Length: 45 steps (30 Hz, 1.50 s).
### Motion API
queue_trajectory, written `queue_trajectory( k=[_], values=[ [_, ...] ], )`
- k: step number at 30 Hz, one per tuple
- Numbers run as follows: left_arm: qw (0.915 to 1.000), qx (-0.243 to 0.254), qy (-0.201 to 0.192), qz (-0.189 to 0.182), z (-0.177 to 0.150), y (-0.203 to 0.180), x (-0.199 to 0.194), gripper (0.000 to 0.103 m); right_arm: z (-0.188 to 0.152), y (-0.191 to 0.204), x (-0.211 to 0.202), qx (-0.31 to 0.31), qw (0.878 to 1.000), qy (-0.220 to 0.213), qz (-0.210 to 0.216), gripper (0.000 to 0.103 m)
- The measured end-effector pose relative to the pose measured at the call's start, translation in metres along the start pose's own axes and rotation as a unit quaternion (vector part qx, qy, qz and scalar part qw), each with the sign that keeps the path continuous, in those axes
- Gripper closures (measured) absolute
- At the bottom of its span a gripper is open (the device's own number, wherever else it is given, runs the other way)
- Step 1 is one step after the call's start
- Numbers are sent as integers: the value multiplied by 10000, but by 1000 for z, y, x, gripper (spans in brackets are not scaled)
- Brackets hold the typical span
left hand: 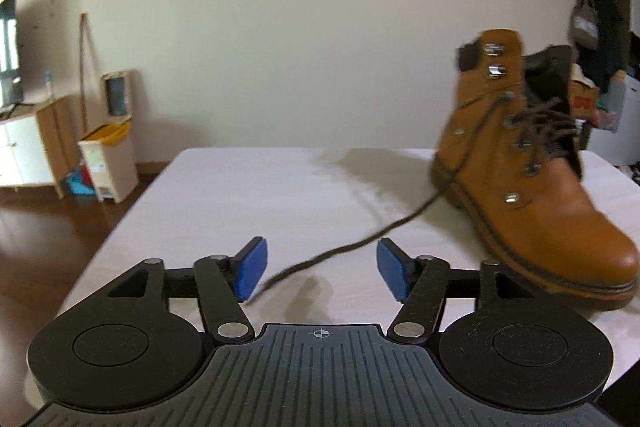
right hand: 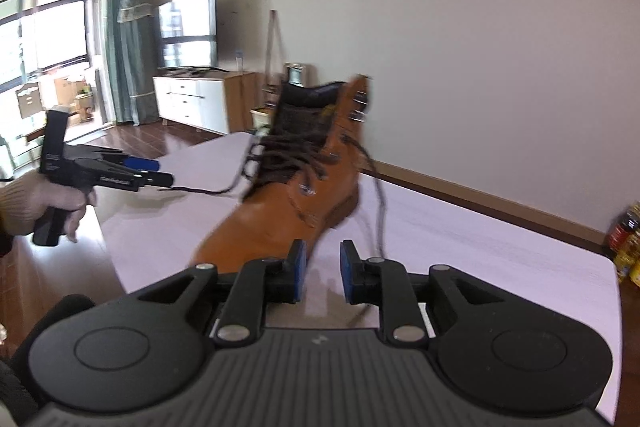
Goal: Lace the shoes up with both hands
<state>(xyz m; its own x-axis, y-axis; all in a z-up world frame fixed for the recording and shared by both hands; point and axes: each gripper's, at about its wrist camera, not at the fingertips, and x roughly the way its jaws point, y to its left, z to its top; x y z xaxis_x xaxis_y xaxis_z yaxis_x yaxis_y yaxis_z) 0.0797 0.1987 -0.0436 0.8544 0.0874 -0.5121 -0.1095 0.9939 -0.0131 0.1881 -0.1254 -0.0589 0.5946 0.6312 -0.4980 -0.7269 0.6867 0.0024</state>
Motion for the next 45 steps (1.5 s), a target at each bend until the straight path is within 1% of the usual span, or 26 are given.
queue_trajectory(
  k=[2, 5, 7, 10, 11, 13, 16, 17, 18, 19, 21, 22, 23, 24, 26, 28, 29, 32, 33, 35, 37, 38, 40, 42, 45],
  values=[
    [9998, -166, 79, 32, -1, 14, 1, 31, 5, 9, 8, -126, 9999, 5, 115, 80],
    [9998, -98, 154, 104, -2, 21, 5, 31, 13, 21, 23, -252, 9993, 33, 283, 78],
    [9996, 80, 238, 102, -3, 22, 8, 31, 16, 27, 29, -318, 9988, 48, 369, 78],
    [9986, 447, 275, 64, -2, 19, 11, 37, 21, 35, 32, -391, 9981, 22, 475, 78],
    [9975, 625, 322, -7, -1, 17, 13, 38, 22, 36, 33, -404, 9979, 19, 505, 78],
    [9945, 966, 391, -73, 0, 12, 19, 44, 24, 37, 34, -433, 9977, 24, 521, 78],
    [9906, 1285, 452, -78, 2, 7, 26, 58, 25, 37, 35, -414, 9977, 40, 529, 78],
    [9894, 1366, 495, -84, 2, 7, 30, 64, 24, 37, 35, -405, 9978, 47, 531, 78],
    [9889, 1390, 520, -120, 2, 9, 32, 68, 24, 37, 35, -391, 9978, 55, 534, 78],
    [9883, 1414, 544, -156, 2, 10, 34, 69, 24, 37, 36, -386, 9978, 66, 537, 78],
    [9872, 1459, 594, -235, 2, 13, 38, 75, 24, 37, 38, -389, 9977, 90, 546, 78],
    [9864, 1486, 636, -304, 3, 15, 41, 76, 24, 37, 39, -391, 9977, 102, 551, 78],
    [9855, 1511, 676, -369, 4, 17, 43, 79, 24, 38, 40, -392, 9976, 115, 555, 78],
    [9852, 1512, 697, -400, 5, 18, 44, 88, 24, 38, 41, -392, 9976, 122, 561, 78],
    [9835, 1502, 837, -564, 7, 19, 46, 100, 26, 40, 41, -390, 9975, 109, 582, 78],
    [9825, 1483, 940, -625, 10, 18, 46, 101, 28, 44, 43, -423, 9971, 95, 632, 78],
    [9826, 1469, 918, -674, 11, 18, 43, 101, 29, 46, 45, -444, 9968, 89, 661, 78],
    [9848, 1190, 763, -1013, 17, 24, 28, 101, 34, 60, 55, -665, 9945, 90, 800, 78],
    [9847, 1176, 741, -1052, 18, 25, 25, 101, 37, 66, 61, -797, 9932, 75, 849, 78],
    [9826, 1122, 708, -1299, 24, 28, 10, 101, 41, 81, 74, -1118, 9886, 78, 1008, 78],
    [9802, 1140, 717, -1453, 30, 28, 1, 101, 46, 96, 88, -1445, 9824, 82, 1178, 73],
    [9787, 1154, 733, -1530, 32, 27, -3, 101, 48, 104, 95, -1615, 9788, 73, 1258, 69],
    [9767, 1233, 712, -1605, 37, 24, -10, 101, 50, 118, 107, -1902, 9722, 34, 1366, 67],
    [9737, 1279, 711, -1749, 42, 21, -15, 101, 52, 138, 121, -2391, 9605, -27, 1426, 68],
    [9670, 1409, 687, -2009, 48, 15, -25, 101, 50, 162, 136, -3095, 9407, -152, 1379, 68]
  ],
)
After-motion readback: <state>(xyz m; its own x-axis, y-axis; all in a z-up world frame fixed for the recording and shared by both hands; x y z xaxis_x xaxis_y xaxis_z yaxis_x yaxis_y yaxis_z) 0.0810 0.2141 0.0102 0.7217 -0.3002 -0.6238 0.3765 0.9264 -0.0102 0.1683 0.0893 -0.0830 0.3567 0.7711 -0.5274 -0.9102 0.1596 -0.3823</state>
